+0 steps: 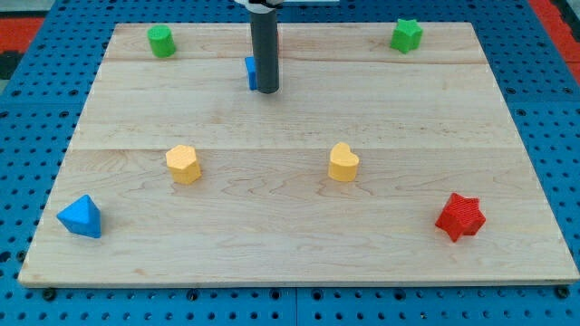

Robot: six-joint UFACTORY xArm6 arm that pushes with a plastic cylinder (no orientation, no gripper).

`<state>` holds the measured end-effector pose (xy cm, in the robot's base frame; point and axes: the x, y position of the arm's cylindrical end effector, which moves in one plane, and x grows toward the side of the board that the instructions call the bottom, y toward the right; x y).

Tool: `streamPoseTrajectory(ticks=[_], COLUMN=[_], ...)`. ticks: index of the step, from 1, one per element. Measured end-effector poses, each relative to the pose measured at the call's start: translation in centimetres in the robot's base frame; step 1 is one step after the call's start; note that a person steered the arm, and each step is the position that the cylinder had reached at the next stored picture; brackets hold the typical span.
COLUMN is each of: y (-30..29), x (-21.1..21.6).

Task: Place the yellow heart below the blue cube

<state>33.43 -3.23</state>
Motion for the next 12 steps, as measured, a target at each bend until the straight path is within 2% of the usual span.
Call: streamPoseTrajectory(ticks=[1,3,4,5,6,7,8,10,11,12], y=[2.3,0.3,8.5,15.7,16.6,11.5,9.9,9.0,9.1,11.6], x=[0.2,1.9,3.8,8.4,15.5,18.6,17.6,13.0,11.5,10.9])
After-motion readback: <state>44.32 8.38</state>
